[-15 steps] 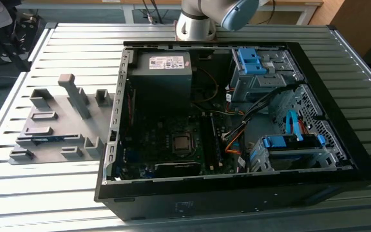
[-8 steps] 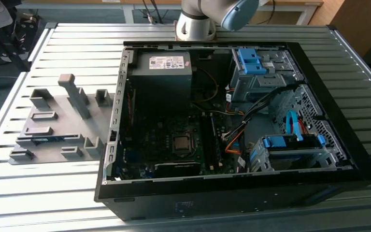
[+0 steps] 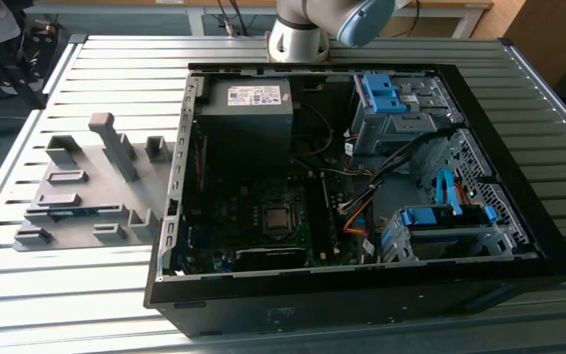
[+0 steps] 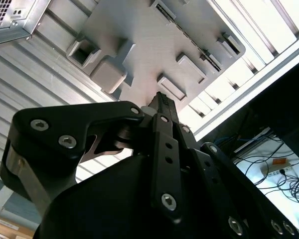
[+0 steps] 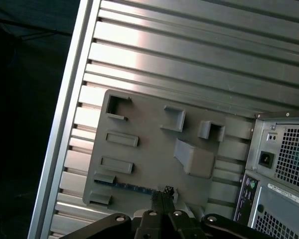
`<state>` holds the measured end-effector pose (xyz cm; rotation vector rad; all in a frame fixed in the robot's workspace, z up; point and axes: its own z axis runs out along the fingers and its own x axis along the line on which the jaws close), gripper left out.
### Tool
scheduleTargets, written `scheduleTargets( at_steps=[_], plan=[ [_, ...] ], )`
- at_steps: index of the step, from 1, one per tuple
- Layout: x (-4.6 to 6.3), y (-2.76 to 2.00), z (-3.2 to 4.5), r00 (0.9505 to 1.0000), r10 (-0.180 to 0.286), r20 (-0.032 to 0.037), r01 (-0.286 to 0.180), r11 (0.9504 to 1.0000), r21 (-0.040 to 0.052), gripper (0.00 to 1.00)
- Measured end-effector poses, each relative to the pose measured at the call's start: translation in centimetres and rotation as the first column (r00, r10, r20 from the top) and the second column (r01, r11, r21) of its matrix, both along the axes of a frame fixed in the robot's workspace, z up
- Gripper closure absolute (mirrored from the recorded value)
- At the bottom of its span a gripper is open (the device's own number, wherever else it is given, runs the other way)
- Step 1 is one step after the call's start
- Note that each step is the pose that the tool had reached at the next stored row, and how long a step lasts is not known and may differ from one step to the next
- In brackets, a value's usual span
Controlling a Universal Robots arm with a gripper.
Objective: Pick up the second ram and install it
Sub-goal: 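Pick up the second ram and move it above second insertion slot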
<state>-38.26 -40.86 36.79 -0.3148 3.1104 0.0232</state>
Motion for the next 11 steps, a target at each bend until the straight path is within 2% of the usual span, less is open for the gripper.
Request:
scheduleTargets(
  at_steps=[11],
  plan=[
    [-0.03, -0.03, 0.00, 0.9984, 0.056, 0.0000, -0.056, 0.9984, 0.0000, 0.89]
  ],
)
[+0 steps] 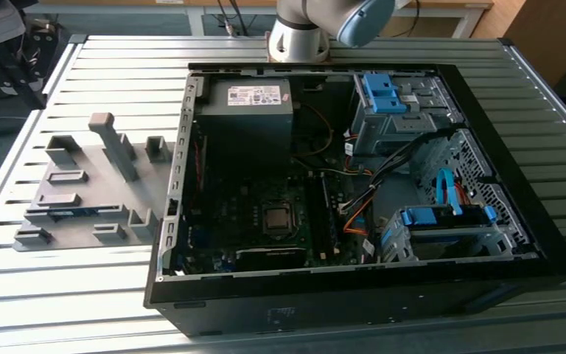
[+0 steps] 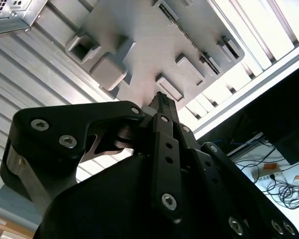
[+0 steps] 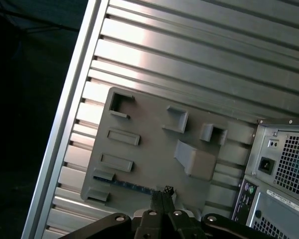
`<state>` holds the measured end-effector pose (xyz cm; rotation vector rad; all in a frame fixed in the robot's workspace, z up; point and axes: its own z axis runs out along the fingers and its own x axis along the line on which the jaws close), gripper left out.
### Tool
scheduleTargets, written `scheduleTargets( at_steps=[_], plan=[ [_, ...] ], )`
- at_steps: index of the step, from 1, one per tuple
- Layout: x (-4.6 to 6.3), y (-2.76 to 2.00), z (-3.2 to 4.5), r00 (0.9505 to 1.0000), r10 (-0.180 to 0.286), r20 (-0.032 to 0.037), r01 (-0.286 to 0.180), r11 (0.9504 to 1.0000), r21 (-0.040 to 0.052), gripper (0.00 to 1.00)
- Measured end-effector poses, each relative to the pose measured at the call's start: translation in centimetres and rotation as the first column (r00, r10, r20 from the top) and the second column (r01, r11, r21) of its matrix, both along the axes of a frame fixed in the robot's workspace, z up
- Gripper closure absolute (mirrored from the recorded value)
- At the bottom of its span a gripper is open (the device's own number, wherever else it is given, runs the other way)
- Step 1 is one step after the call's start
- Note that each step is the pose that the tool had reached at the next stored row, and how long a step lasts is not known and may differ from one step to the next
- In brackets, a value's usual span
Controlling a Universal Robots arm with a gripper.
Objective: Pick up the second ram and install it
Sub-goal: 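Pick up the second ram and move it above second insertion slot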
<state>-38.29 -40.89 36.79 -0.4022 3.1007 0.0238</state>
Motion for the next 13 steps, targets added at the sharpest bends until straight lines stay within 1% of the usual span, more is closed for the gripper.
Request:
scheduleTargets(
  at_steps=[13],
  plan=[
    [-0.03, 0.00, 0.00, 0.9989, 0.047, 0.0000, -0.047, 0.9989, 0.0000, 0.89]
  ],
)
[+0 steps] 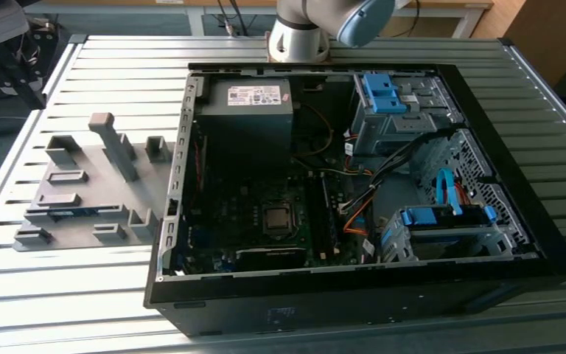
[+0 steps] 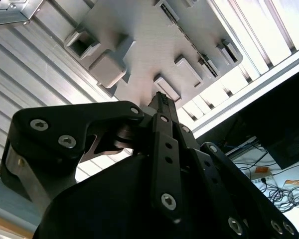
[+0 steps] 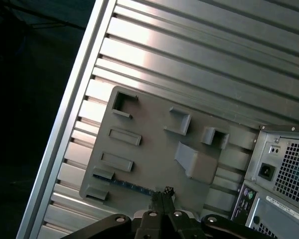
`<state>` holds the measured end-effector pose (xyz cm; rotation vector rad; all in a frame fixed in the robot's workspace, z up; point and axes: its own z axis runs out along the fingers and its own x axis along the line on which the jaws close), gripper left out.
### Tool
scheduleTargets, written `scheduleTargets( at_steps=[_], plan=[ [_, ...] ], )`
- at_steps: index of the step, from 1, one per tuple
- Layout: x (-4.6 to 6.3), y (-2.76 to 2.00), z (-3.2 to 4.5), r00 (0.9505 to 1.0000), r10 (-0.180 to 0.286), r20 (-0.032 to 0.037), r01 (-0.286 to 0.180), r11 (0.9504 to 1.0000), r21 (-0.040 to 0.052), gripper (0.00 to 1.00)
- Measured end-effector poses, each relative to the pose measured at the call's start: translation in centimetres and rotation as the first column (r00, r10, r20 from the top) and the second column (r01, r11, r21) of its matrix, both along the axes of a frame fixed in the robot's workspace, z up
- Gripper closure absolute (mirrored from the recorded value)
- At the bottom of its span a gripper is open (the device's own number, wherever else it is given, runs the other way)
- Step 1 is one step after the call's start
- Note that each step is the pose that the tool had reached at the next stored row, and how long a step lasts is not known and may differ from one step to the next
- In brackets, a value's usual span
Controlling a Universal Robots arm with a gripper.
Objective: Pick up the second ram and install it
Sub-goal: 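Pick up the second ram and move it above second insertion slot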
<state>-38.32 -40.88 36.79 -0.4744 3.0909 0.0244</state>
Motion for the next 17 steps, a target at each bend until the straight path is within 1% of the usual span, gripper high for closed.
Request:
scheduleTargets(
  at_steps=[17],
  plan=[
    [-0.03, 0.00, 0.00, 0.9987, 0.050, 0.0001, -0.050, 0.9987, 0.0000, 0.89]
  ],
)
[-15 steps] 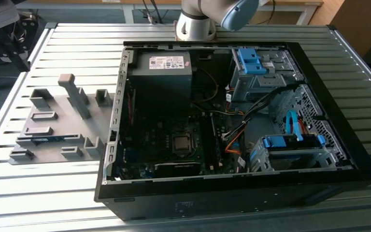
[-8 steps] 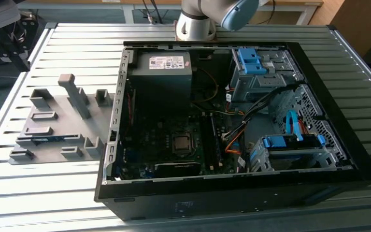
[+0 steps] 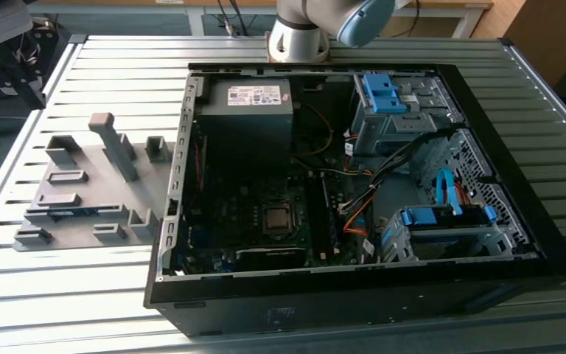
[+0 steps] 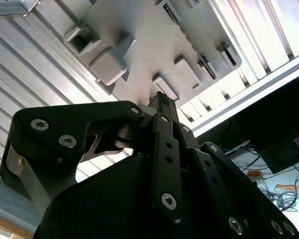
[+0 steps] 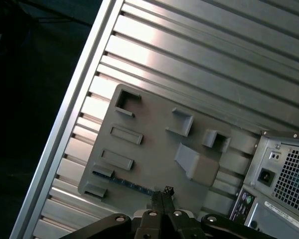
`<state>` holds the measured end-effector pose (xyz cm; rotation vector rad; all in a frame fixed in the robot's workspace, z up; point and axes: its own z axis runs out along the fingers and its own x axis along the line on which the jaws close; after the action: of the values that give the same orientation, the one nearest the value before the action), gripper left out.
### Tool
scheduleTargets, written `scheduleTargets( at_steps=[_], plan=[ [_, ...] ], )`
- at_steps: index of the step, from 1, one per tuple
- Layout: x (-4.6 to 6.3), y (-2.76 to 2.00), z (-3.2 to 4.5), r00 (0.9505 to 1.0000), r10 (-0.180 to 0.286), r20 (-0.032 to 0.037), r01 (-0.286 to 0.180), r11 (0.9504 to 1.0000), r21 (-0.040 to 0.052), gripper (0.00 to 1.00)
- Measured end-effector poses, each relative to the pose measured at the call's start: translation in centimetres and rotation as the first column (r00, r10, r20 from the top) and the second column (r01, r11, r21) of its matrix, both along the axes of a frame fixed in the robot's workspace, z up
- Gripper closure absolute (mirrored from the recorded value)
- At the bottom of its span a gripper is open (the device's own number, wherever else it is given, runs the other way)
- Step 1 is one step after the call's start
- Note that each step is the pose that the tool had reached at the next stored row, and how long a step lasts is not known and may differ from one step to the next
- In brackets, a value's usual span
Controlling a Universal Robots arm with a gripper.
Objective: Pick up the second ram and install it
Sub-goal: 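Pick up the second ram and move it above second insertion slot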
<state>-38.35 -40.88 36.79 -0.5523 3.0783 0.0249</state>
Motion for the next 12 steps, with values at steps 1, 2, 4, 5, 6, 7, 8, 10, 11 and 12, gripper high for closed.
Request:
scheduleTargets(
  at_steps=[1, 2, 4, 5, 6, 7, 8, 10, 11, 12],
  plan=[
    [0.00, 0.00, 0.00, 1.0000, 0.002, -0.0001, -0.002, 1.0000, 0.0000, 0.89],
    [0.00, 0.00, 0.00, 1.0000, 0.005, 0.0000, -0.005, 1.0000, 0.0000, 0.89],
    [0.00, 0.00, 0.00, 0.9999, 0.010, 0.0000, -0.010, 0.9999, 0.0000, 0.89],
    [0.00, 0.00, 0.00, 0.9999, 0.013, 0.0000, -0.013, 0.9999, 0.0000, 0.89],
    [-0.01, 0.00, 0.00, 0.9999, 0.015, 0.0000, -0.015, 0.9999, 0.0000, 0.89],
    [-0.01, 0.00, 0.00, 0.9998, 0.018, -0.0001, -0.018, 0.9998, 0.0000, 0.89],
    [-0.01, 0.00, 0.00, 0.9998, 0.021, 0.0000, -0.021, 0.9998, 0.0000, 0.89],
    [-0.01, 0.00, 0.00, 0.9997, 0.026, -0.0001, -0.026, 0.9997, 0.0000, 0.89],
    [-0.01, 0.00, 0.00, 0.9996, 0.028, -0.0001, -0.028, 0.9996, 0.0000, 0.89],
    [-0.01, 0.00, 0.00, 0.9995, 0.031, 0.0000, -0.031, 0.9995, 0.0000, 0.89]
  ],
)
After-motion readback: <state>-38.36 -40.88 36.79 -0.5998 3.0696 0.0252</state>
